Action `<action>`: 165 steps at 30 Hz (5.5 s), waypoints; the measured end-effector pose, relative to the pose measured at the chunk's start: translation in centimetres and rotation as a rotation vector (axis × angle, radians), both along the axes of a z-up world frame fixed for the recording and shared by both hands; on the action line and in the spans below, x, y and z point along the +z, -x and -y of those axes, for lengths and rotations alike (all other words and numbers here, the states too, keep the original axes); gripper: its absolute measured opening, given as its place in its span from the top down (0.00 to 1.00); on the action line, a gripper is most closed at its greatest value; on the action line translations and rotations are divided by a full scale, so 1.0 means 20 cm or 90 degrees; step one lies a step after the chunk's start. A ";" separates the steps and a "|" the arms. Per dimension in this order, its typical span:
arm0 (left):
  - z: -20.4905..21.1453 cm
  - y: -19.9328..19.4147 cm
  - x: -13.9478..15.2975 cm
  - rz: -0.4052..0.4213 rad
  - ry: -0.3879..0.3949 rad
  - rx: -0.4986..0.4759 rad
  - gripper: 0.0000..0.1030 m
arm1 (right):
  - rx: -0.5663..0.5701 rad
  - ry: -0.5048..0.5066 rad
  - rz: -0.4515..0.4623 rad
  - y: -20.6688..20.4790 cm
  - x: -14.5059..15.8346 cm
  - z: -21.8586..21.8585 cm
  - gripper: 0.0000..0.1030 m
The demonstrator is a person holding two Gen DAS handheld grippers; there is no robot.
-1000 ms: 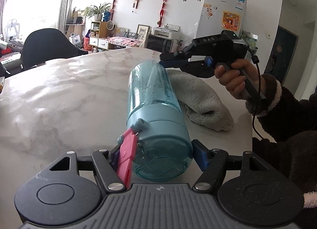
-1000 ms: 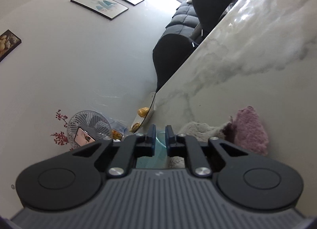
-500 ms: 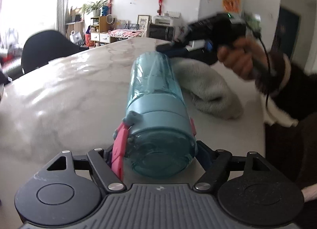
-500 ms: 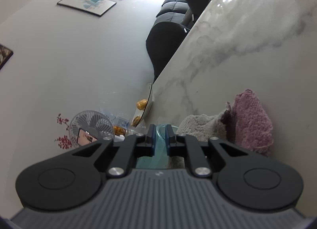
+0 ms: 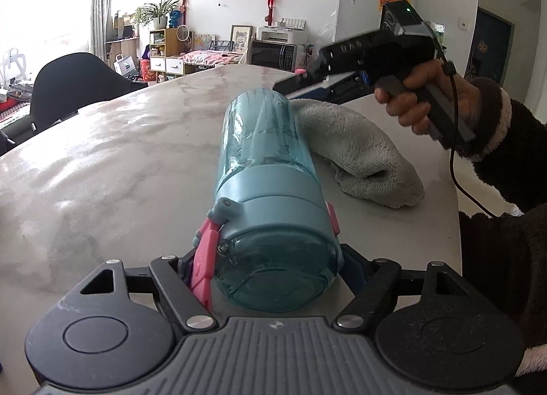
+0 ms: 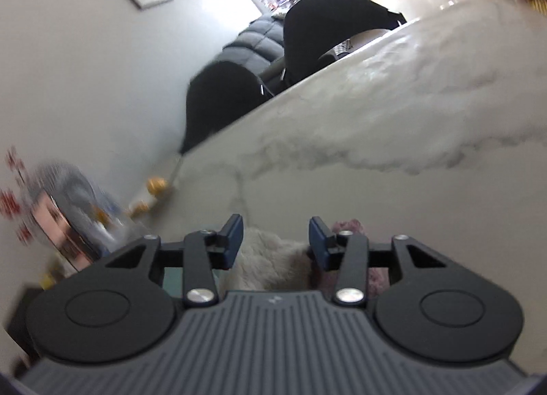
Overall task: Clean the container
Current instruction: 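Rub the towel along the bottle's side with the right gripper, then wipe the towel over the bottle's open end with the right gripper, then lift the towel away from the bottle with the right gripper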
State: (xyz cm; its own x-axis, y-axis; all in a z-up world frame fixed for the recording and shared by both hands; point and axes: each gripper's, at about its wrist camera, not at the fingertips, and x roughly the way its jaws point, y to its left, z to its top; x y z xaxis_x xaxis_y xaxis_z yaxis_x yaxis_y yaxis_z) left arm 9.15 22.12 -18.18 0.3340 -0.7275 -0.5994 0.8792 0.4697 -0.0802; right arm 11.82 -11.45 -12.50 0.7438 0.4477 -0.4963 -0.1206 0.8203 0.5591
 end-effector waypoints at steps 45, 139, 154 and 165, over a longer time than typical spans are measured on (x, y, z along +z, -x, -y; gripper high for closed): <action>0.01 0.01 0.01 0.003 -0.003 0.001 0.23 | 0.041 -0.339 -0.090 -0.14 -0.21 0.06 0.93; -0.10 0.05 0.12 -0.070 0.121 0.133 0.34 | 0.106 -0.073 0.110 0.13 -0.05 -0.13 0.58; -0.30 0.12 0.15 -0.078 0.231 0.188 0.18 | 0.306 0.252 0.290 0.44 0.18 -0.43 0.27; -0.42 0.33 0.11 -0.010 0.170 0.260 0.19 | 0.492 0.511 0.390 0.58 0.19 -0.75 0.29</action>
State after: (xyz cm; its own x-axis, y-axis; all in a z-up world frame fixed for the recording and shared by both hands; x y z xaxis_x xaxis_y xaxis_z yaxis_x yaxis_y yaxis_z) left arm 2.63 30.51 -15.90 0.6164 -0.6685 -0.4161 0.6257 0.7367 -0.2567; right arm 0.23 3.61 -8.75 0.6268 0.6001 -0.4970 -0.7788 0.5021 -0.3759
